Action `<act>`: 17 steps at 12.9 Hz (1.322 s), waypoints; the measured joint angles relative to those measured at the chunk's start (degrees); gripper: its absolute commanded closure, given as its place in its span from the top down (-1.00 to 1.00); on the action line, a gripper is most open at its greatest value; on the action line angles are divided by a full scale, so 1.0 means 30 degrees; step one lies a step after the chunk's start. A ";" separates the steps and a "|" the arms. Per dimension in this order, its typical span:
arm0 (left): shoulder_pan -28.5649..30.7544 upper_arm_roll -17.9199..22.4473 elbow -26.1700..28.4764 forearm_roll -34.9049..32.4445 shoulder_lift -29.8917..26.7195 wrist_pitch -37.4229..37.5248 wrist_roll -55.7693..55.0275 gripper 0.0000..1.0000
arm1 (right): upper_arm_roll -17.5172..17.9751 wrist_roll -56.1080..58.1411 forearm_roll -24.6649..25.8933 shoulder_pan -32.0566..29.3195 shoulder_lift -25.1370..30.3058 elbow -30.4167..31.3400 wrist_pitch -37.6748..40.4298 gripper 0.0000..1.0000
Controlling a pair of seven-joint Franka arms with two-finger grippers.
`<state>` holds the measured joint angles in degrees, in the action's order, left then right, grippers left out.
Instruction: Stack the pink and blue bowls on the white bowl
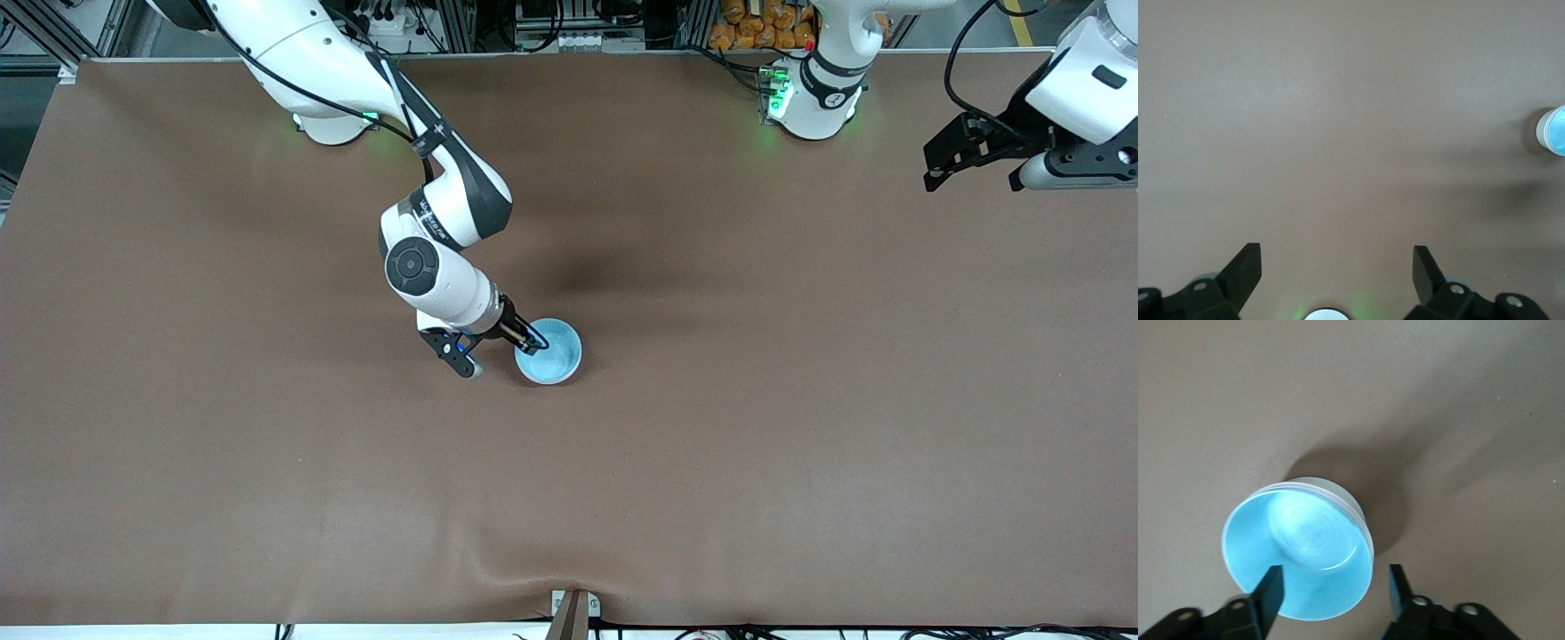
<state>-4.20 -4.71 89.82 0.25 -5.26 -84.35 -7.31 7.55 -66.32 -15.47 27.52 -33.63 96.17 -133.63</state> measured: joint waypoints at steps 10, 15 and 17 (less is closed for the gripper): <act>0.0994 0.0190 0.0084 0.0084 -0.0054 -0.0014 0.1838 1.00 | -0.0242 0.7211 0.0972 -0.5481 0.0138 -0.8583 1.1195 1.00; 0.1014 0.0193 0.0121 0.0084 -0.0067 -0.0003 0.1838 1.00 | -0.0251 1.4708 0.3071 -0.8272 0.1263 -1.0405 1.5026 1.00; 0.1017 0.0193 0.0141 0.0084 -0.0067 -0.0003 0.1839 1.00 | -0.0257 1.7706 0.4370 -0.9159 0.2121 -1.0447 1.6024 1.00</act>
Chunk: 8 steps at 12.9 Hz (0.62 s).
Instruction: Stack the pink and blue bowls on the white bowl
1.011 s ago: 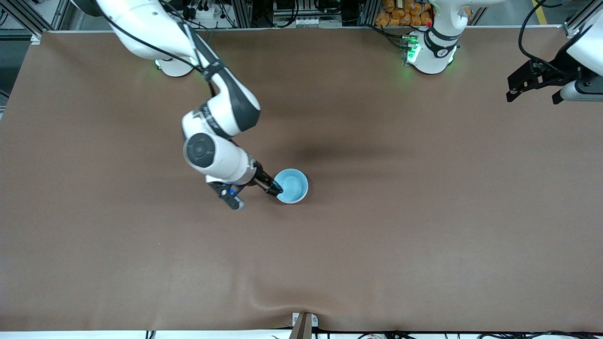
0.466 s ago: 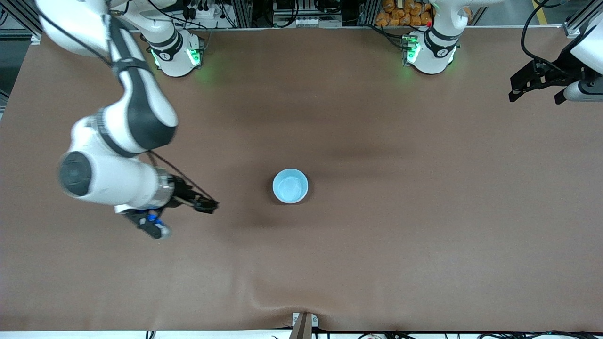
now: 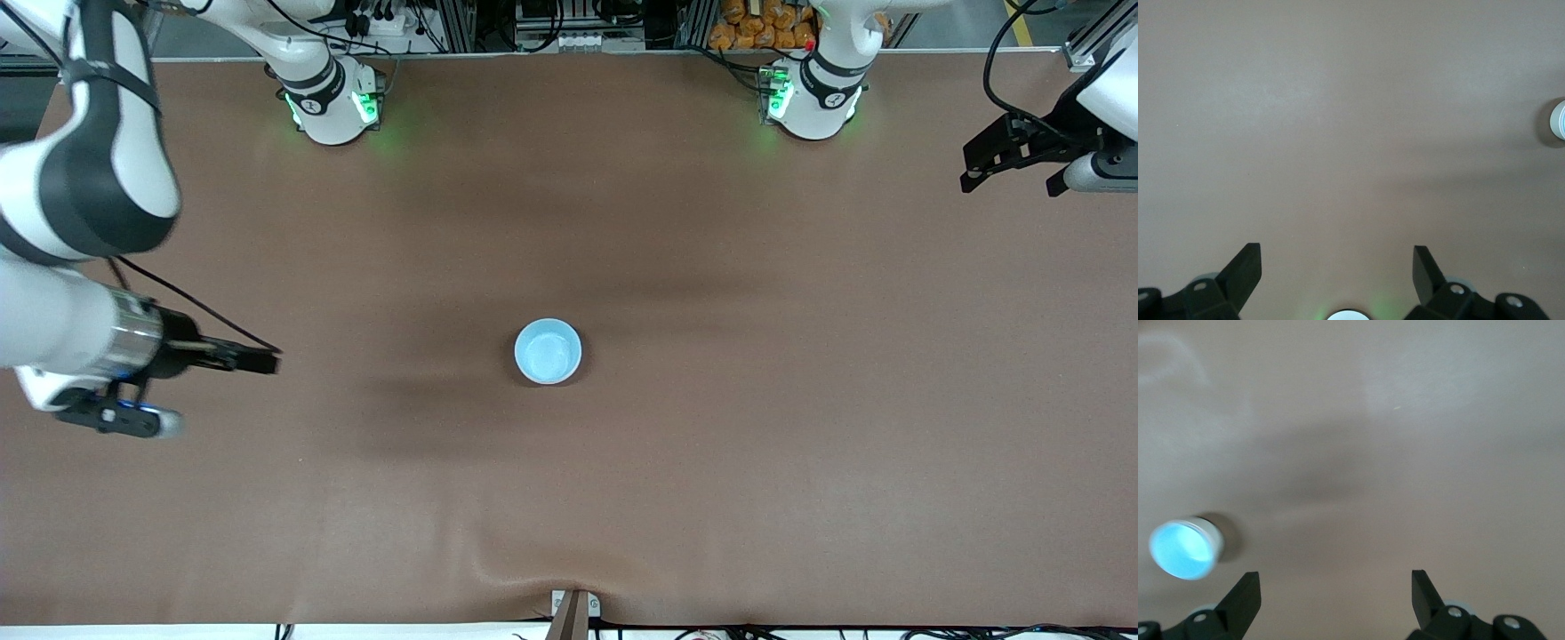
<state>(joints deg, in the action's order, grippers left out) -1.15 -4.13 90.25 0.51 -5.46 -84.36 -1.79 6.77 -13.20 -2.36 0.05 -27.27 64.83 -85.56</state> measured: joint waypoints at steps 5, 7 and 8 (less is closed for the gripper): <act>0.0007 -0.0001 0.0074 0.0000 -0.0003 0.0049 0.0002 1.00 | 0.0018 0.5189 0.1265 -0.2409 0.2835 -0.0095 0.4115 1.00; 0.0011 -0.0001 0.0076 0.0000 -0.0005 0.0057 0.0016 1.00 | 0.0019 0.5883 0.1206 -0.3705 0.3868 0.1025 0.3831 1.00; 0.0011 -0.0001 0.0076 0.0000 -0.0006 0.0069 0.0018 1.00 | 0.0019 0.6035 0.1206 -0.4032 0.4477 0.2133 0.3073 1.00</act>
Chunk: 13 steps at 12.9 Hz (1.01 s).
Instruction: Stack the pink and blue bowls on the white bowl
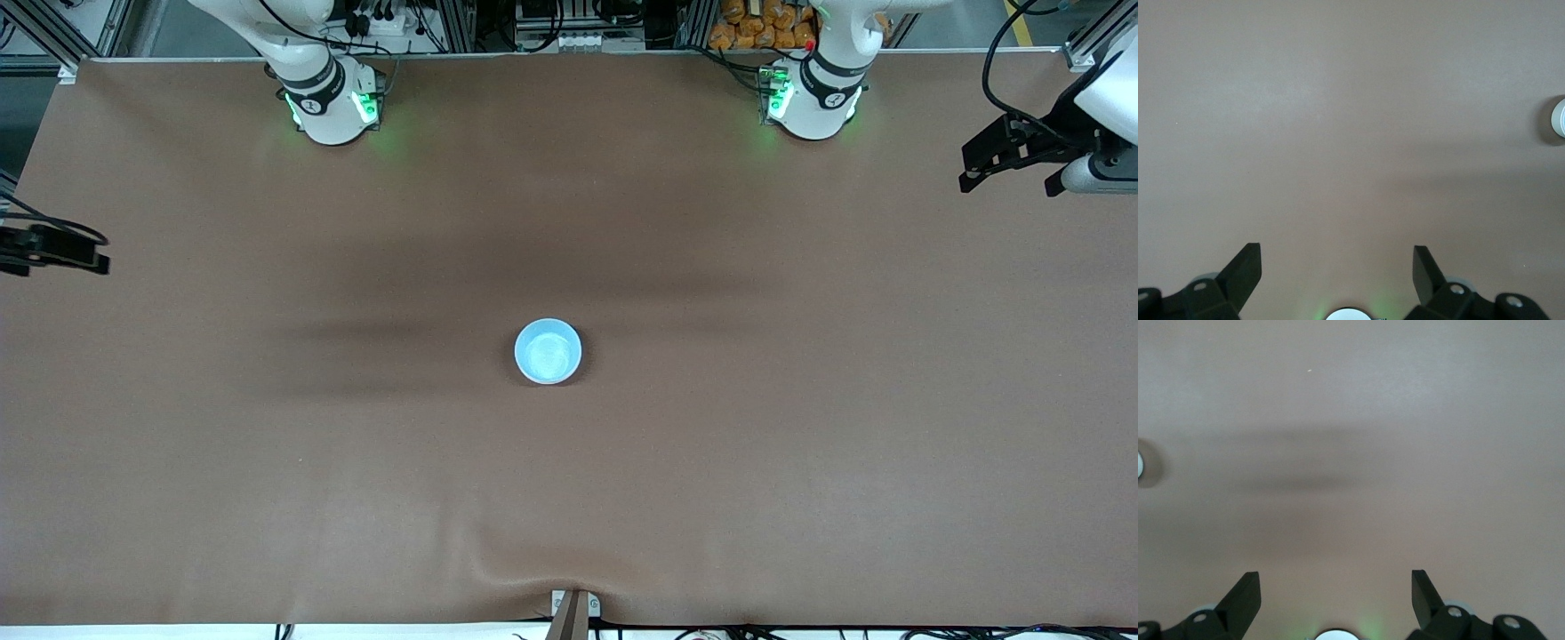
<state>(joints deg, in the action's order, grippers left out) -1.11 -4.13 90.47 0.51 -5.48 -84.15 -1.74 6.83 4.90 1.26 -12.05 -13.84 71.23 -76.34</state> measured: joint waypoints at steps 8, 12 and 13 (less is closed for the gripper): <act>0.0231 0.0002 0.0000 0.0000 -0.0040 0.0148 0.0009 1.00 | 0.0319 0.0016 0.0020 0.0000 0.3672 0.5377 -0.3007 1.00; 0.0232 -0.0001 -0.0001 0.0000 -0.0042 0.0150 0.0009 1.00 | 0.0476 0.0017 0.0020 0.0040 0.3587 0.4358 -0.2298 1.00; 0.0232 -0.0001 -0.0002 0.0000 -0.0042 0.0150 0.0009 1.00 | 0.0537 0.0017 0.0019 0.0117 0.3586 0.4342 -0.2292 1.00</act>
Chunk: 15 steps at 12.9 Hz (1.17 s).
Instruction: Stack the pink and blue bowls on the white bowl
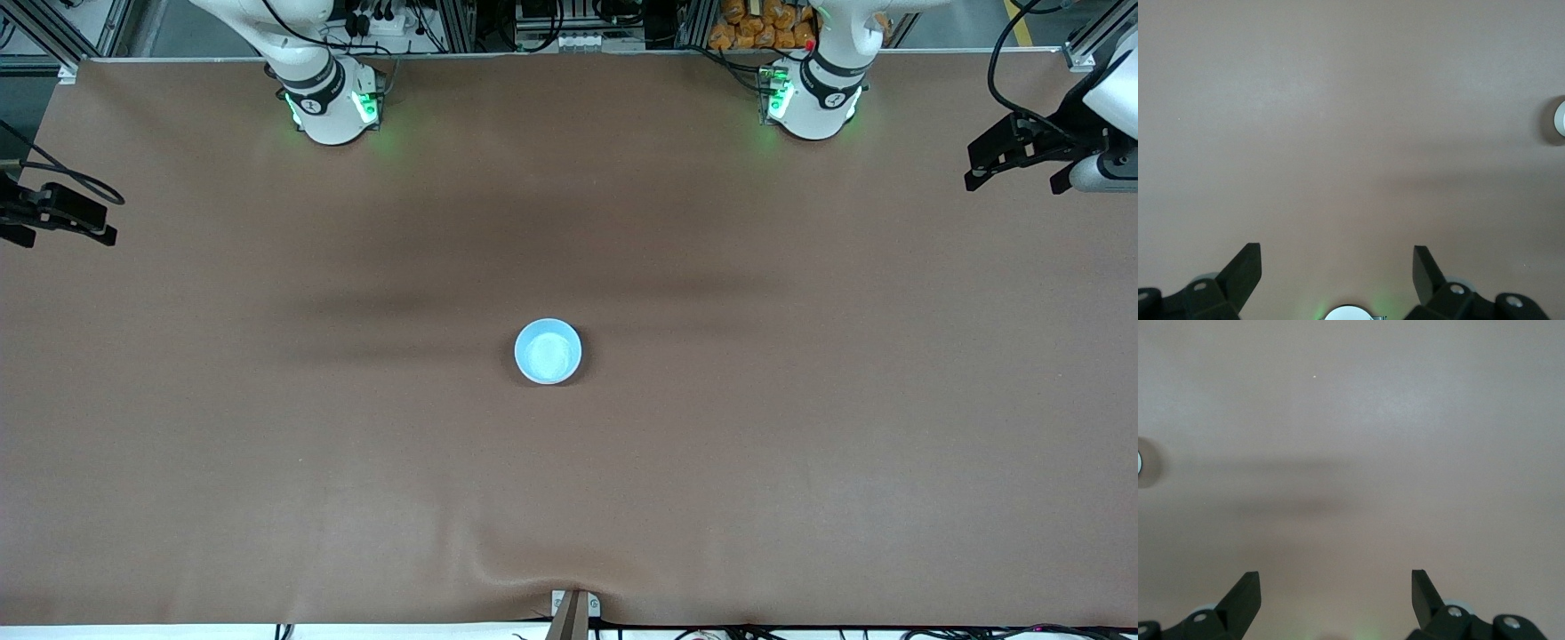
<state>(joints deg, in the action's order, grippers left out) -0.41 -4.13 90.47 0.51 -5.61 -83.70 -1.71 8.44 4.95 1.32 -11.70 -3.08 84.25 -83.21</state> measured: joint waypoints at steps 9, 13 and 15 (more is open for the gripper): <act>0.0001 0.0000 0.0006 0.0000 0.0003 0.0007 0.0000 1.00 | 0.0031 -0.0077 0.0001 0.0579 0.0072 0.0021 -0.0127 1.00; 0.0016 0.0000 -0.0018 0.0000 0.0007 0.0006 -0.0001 1.00 | 0.0009 -0.0080 0.0001 0.0576 0.0072 0.0064 -0.0308 1.00; 0.0017 0.0000 -0.0042 0.0000 0.0011 0.0006 0.0000 1.00 | -0.0041 -0.0080 0.0001 0.0574 0.0072 0.0086 -0.0320 1.00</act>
